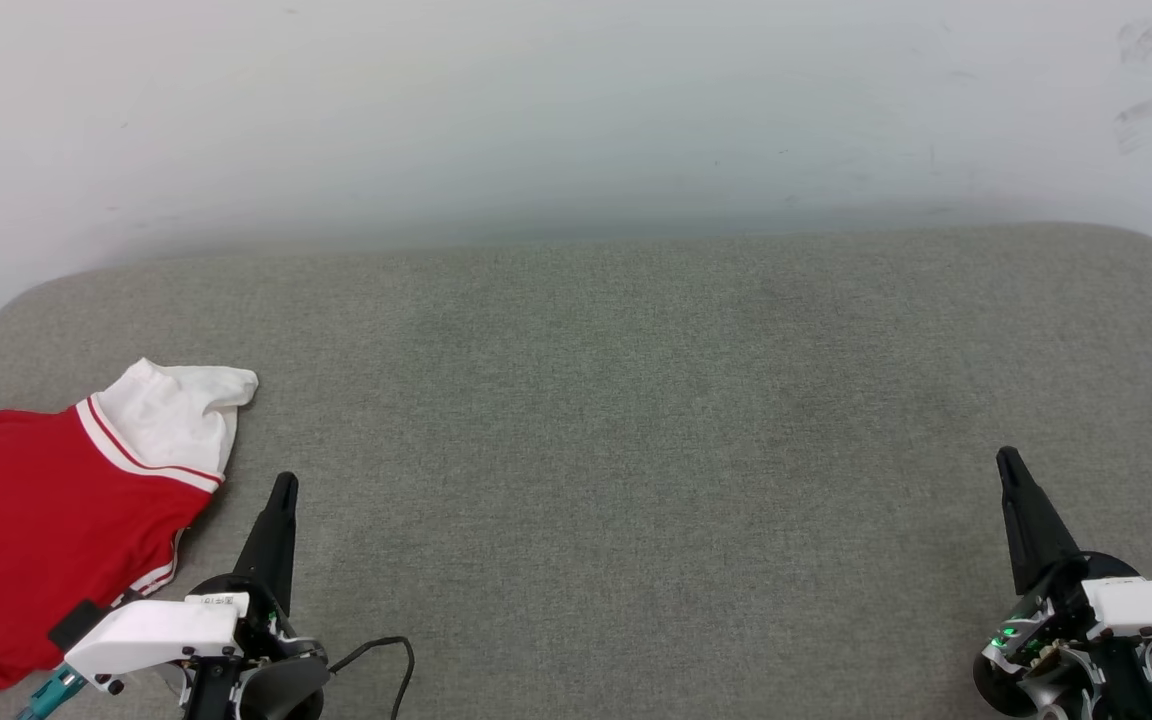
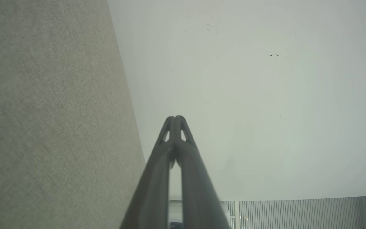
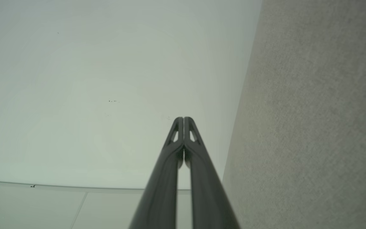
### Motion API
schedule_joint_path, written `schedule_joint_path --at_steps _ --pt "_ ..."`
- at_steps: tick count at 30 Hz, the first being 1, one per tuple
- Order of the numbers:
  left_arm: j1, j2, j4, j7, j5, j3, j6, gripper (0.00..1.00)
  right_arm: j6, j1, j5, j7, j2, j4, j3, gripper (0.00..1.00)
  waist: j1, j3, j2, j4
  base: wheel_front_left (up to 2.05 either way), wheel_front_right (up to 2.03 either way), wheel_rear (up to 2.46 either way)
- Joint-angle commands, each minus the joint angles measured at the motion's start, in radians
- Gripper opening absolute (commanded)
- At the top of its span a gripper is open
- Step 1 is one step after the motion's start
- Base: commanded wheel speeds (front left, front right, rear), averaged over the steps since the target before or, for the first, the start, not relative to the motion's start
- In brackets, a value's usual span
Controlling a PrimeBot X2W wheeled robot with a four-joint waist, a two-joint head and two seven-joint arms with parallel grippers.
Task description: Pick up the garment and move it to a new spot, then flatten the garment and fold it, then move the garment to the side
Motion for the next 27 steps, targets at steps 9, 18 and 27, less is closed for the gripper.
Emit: schedule_joint_path --at_steps 9,18,27 --pt "-0.009 -0.001 0.0 0.002 0.002 0.001 -0.002 0.0 0.0 -0.009 -0.005 0.0 0.003 0.001 0.001 0.0 0.0 0.0 0.0 0.0 0.0 0.0 0.0" --pt "0.016 -0.003 0.016 -0.004 0.001 -0.009 0.0 1.0 0.0 0.019 -0.002 -0.006 0.001 0.016 0.005 1.0 0.0 0.0 0.0 0.0 0.0 0.0 0.0" --pt "0.017 -0.001 -0.041 -0.05 0.015 -0.055 0.0 1.0 0.0 0.03 -0.028 -0.051 0.0 -0.032 0.042 1.0 0.0 0.001 0.0 0.0 0.0 0.0 0.0"
